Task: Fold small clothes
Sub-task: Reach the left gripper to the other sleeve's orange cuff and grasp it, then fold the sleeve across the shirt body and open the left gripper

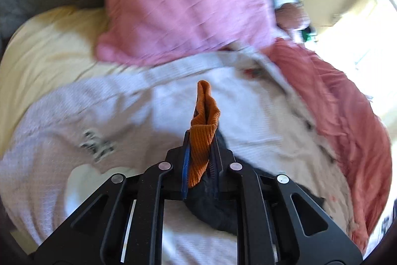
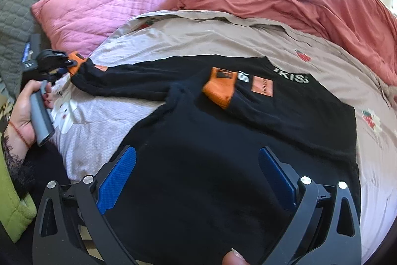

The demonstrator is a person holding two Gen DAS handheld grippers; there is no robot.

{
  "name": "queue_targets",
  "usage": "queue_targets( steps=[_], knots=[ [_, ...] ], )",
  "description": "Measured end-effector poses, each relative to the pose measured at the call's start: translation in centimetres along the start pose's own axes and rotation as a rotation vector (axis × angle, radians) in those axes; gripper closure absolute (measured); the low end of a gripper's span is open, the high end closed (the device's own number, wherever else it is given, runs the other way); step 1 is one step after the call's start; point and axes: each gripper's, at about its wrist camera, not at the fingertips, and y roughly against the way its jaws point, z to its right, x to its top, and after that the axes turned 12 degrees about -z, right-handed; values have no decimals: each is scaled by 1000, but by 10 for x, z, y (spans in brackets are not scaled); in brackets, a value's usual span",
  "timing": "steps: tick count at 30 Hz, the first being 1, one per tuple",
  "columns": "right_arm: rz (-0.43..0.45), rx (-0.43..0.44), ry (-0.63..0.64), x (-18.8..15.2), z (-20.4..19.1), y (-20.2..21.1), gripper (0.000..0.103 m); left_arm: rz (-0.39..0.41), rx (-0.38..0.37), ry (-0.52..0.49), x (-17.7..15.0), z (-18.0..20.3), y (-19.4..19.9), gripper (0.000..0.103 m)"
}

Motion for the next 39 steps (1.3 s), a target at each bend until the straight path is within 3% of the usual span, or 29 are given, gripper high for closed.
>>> queue_targets(
  steps=[4,8,15,21,23,26,29,32,35,37,39],
  knots=[
    [5,-48,-58,-2,27,7,5,18,-80,-117,-10,41,16,95],
    [-3,-109,-176,-4,64,13,5,-30,-152,-240,-38,99,14,95],
    [-30,-157,-372,-21,125,25,5,-206,-262,-527,-124,192,-24,95],
    [-63,-195,-461,-32,151,22,5,-351,-249,-745,-184,211,-62,94],
    [-79,-184,-484,-33,154,19,5,-415,-246,-771,-196,209,-74,93],
    [-100,-181,-482,-32,152,12,5,-423,-247,-780,-197,208,-76,89],
    [-118,-181,-469,-27,146,6,5,-454,-305,-766,-195,212,-72,76],
    [-133,-140,-480,-21,143,-1,5,-483,-346,-774,-199,217,-66,73],
    [-129,-119,-483,-10,139,-4,5,-467,-363,-783,-192,222,-57,73],
    [-117,-96,-472,1,134,-3,5,-412,-368,-774,-175,220,-47,71],
    [-93,-67,-434,17,122,-4,5,-342,-311,-757,-153,215,-42,66]
  ],
)
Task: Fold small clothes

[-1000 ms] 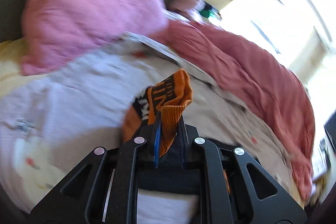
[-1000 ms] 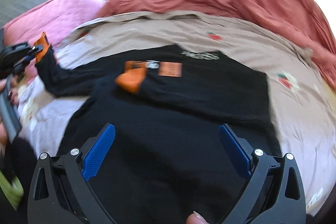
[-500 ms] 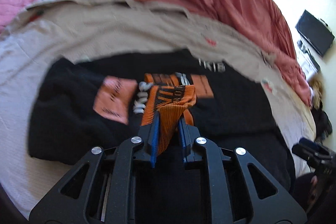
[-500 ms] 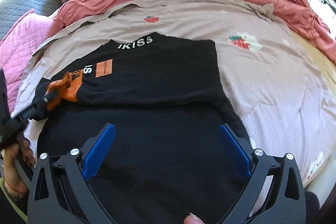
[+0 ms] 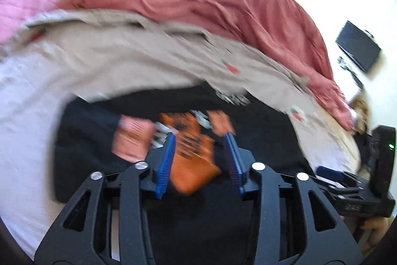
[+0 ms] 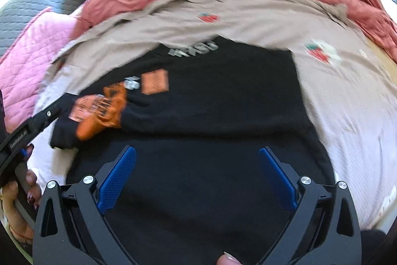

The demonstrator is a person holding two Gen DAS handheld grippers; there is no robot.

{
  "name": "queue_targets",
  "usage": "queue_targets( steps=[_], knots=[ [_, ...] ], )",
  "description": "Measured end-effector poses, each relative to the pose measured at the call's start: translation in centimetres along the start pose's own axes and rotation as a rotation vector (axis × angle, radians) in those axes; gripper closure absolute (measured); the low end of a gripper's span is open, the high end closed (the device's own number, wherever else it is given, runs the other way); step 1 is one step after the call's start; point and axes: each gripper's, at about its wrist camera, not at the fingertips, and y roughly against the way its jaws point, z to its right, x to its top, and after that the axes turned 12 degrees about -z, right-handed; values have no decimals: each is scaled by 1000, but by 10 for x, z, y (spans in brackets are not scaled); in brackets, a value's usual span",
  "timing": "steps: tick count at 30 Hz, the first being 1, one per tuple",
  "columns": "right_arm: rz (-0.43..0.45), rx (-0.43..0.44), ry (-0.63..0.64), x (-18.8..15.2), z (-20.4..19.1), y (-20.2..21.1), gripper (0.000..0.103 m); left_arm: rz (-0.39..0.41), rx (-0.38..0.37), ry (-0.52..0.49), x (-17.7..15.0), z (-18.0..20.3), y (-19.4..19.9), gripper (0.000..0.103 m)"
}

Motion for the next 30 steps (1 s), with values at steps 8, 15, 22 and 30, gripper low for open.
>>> queue_targets(
  steps=[8,15,22,30],
  knots=[
    [-56,75,37,40,-64,-30,5,-123,209,244,4,-84,-11,66],
    [-109,73,-25,75,-96,-65,5,-182,58,228,3,-74,-26,58],
    [-142,0,57,64,-118,-90,66,-160,55,259,3,-82,-19,58],
    [-99,11,62,52,-107,-92,69,-119,67,298,5,-91,-7,55]
  ],
)
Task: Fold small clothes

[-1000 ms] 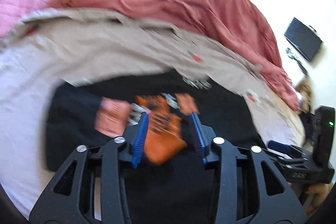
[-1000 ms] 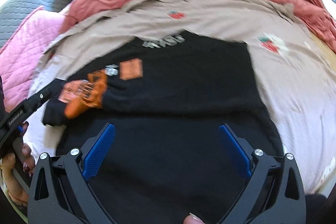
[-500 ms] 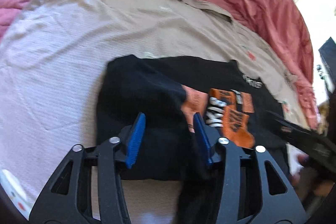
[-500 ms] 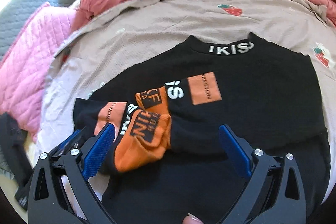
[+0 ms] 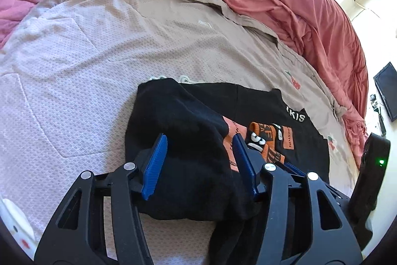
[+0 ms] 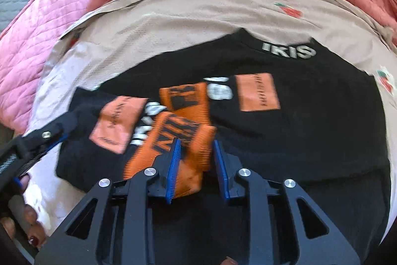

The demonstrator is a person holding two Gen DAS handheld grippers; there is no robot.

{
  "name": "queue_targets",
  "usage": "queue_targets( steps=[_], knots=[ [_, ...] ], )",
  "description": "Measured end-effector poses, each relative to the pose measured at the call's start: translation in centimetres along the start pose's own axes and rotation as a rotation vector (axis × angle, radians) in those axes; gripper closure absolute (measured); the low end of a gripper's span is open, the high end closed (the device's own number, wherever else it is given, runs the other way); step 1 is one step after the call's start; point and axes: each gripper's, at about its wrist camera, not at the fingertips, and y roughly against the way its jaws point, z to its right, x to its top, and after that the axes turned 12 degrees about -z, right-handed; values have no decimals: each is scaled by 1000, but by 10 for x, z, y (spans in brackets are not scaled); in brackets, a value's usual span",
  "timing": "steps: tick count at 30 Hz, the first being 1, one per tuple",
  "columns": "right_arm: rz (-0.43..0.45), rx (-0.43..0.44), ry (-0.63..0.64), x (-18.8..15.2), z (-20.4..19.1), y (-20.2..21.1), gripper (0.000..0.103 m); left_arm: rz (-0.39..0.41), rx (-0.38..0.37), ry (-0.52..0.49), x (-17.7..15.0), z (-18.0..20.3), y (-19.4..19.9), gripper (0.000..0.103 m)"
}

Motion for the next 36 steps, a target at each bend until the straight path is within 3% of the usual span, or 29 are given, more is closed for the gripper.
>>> queue_targets(
  steps=[2,6,9,11,15,16,17,19,26,31,36],
  knots=[
    [-11,3,-53,1,10,-2,46,3,10,-4,0,0,1,52],
    [-16,53,-98,7,20,-5,43,6,17,-9,1,1,1,51],
    [-22,62,-45,13,12,-11,55,9,24,-14,1,0,2,51],
    [-30,80,-7,15,6,-11,76,12,33,-16,2,0,2,51],
    [11,34,67,9,-7,1,83,30,48,-16,4,-3,6,51],
    [16,38,67,8,-5,2,87,35,53,-14,5,-4,7,51],
    [27,55,58,6,-2,6,97,37,53,-13,5,-5,8,51],
    [50,111,46,5,2,14,97,45,49,-2,7,-9,11,51],
    [113,164,112,9,-7,46,98,66,41,28,9,-19,15,51],
    [158,153,98,14,6,66,98,70,24,38,9,-22,15,51],
    [236,47,56,23,55,97,98,57,-40,20,8,-17,12,51]
  ],
)
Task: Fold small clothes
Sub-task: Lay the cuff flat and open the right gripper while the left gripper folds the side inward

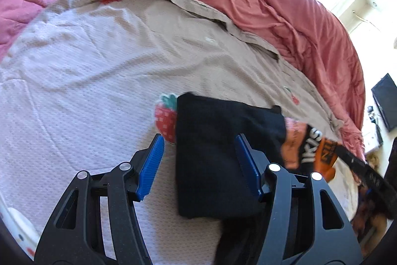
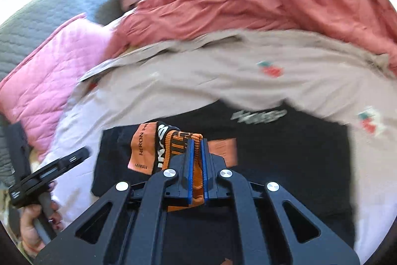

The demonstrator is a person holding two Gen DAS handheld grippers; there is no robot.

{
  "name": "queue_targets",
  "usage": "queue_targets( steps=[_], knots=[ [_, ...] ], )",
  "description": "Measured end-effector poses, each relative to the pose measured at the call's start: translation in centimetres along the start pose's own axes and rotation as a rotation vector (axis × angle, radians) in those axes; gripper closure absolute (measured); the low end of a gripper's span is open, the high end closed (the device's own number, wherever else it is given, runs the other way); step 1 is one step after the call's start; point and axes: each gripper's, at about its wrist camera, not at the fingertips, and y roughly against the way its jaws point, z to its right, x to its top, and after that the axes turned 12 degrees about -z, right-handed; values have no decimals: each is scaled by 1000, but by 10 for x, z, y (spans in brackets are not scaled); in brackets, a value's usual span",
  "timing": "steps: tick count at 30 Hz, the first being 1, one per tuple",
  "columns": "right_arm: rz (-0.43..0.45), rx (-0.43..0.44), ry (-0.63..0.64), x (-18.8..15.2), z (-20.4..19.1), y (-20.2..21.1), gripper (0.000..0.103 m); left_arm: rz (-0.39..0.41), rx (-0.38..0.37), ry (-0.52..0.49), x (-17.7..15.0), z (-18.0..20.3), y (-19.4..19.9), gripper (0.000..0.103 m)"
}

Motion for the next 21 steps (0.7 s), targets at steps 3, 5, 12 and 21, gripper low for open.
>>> queue_targets(
  steps=[3,5,12,21],
  knots=[
    [13,-119,-32,6,37,9,98,-3,3,-47,-3,11,-4,51],
    [6,-198,-55,7,60,11,98,-6,-8,-86,-5,20,-6,51],
    [-62,-370,-93,-5,113,-14,98,-22,-22,-237,-21,58,-28,51],
    [-99,-436,-158,-28,156,-34,97,-54,8,-414,-32,105,-70,50]
  ],
)
